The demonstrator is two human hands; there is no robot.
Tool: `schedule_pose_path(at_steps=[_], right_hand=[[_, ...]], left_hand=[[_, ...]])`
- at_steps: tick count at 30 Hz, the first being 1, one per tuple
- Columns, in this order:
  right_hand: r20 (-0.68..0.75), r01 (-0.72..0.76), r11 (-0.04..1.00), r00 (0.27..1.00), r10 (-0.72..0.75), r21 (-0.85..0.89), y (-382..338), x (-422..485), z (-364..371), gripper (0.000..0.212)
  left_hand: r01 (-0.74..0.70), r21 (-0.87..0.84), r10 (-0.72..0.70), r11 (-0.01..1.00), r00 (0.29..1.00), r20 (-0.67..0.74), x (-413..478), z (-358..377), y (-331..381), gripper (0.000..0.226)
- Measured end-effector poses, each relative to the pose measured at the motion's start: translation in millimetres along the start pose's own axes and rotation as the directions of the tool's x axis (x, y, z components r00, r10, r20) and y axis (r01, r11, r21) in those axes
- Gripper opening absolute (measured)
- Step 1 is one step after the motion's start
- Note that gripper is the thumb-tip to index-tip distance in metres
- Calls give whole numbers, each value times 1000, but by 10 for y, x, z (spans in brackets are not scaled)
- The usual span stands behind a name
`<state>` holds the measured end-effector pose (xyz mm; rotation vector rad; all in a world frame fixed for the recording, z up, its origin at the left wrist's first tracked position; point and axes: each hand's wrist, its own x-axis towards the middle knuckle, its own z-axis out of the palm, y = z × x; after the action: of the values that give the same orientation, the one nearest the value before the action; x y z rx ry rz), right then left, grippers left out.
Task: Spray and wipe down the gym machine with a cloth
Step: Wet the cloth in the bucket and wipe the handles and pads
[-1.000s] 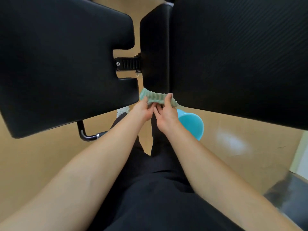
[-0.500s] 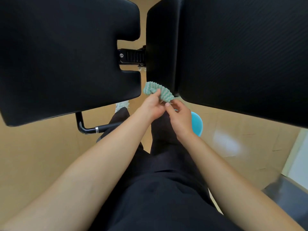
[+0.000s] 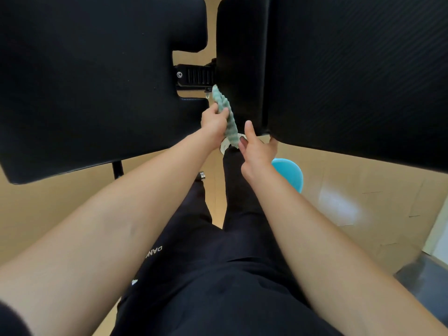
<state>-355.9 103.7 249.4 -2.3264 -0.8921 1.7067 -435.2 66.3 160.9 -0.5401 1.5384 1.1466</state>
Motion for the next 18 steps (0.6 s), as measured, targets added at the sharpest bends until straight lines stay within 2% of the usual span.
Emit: schedule_pose_path(at_steps=[2, 5, 6, 8, 9, 11, 14, 18], right_hand=[[4, 13, 1000, 1000, -13, -5, 40, 42, -30, 77], [30, 3, 1000, 1000, -2, -26, 58, 99, -103, 79], [40, 1, 1000, 999, 0, -30, 70, 120, -130, 79], [47, 14, 999, 999, -13, -40, 99, 139, -173, 77], [43, 24, 999, 999, -22, -43, 111, 140, -183, 76], [38, 42, 998, 998, -41, -44, 138, 143, -185, 76], [42, 53, 996, 998, -50, -73, 177, 172, -176, 73], [42, 21, 997, 999, -18, -72, 214, 182, -155, 69]], left_hand=[[-149, 106, 149, 983, 989, 11, -27, 11, 30, 18], [-343, 138, 333, 929, 939, 87, -81, 66, 160, 16], [-388, 132, 371, 912, 918, 138, -77, 88, 205, 20], [-489, 147, 456, 860, 865, 211, -91, 110, 324, 51], [-533, 154, 489, 832, 835, 251, -118, 127, 398, 57], [-591, 167, 527, 789, 791, 311, -139, 161, 513, 53], [-630, 195, 561, 752, 766, 314, -64, 172, 571, 51], [-512, 240, 456, 825, 853, 254, 124, 109, 528, 52]])
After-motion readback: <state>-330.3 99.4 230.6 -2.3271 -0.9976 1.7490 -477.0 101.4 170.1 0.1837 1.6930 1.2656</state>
